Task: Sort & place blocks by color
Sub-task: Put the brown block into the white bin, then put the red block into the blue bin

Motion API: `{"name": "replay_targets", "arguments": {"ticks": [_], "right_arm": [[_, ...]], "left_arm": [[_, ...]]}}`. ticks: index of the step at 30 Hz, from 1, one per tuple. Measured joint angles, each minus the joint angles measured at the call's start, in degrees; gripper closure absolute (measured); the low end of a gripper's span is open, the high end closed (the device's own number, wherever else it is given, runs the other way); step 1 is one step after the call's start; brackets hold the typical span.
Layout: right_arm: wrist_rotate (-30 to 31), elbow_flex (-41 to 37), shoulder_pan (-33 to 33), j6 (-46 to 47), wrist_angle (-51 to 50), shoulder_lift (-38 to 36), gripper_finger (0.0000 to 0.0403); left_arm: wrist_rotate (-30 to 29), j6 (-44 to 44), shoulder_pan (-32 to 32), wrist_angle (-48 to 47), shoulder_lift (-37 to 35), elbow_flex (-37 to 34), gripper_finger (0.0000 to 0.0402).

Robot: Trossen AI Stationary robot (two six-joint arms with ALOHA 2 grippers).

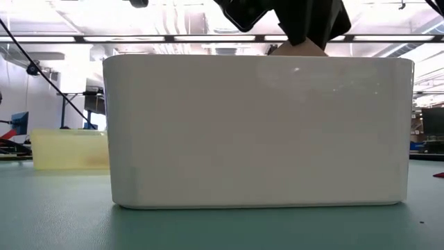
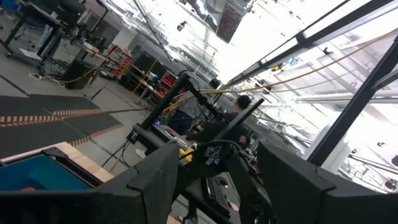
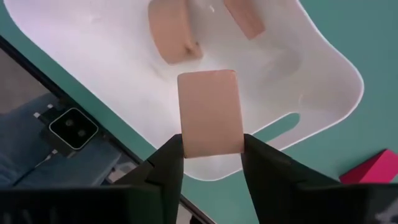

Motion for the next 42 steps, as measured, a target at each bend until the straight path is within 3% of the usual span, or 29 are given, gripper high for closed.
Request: {"name": "replay_targets", "arguments": {"ticks": [8,15,26,33,42], "right_arm": [[0.09,-0.02,-0.18,0.02,-0.02,0.00,0.0225],[1.05,0.29,-1.23,-0.64,-0.25,-1.21,0.0226],[16.28,0.22,-6.61,-2.11,-5.00,-11.08,0.0241],[18.23,-0.83,-11.36,-6.94,-5.72,-15.51,0.0247],[18.17,-12.97,-11.98,-4.14,-5.26,-24.18,0.0252]], "left_arm": [[0.00,0.00,0.00,0.00,0.00,-0.02,0.0198],[0.02,-0.17,0.00,-0.05,0.00,-0.04,0.0198],[0.68,-2.73,-0.10,-1.61,1.57,-0.26,0.0198],[0.66,-5.07,-0.11,-2.64,2.09,-0.84,0.0198],[-1.85,-6.56,-0.07,-3.41,2.61,-0.74,0.0198]]}}
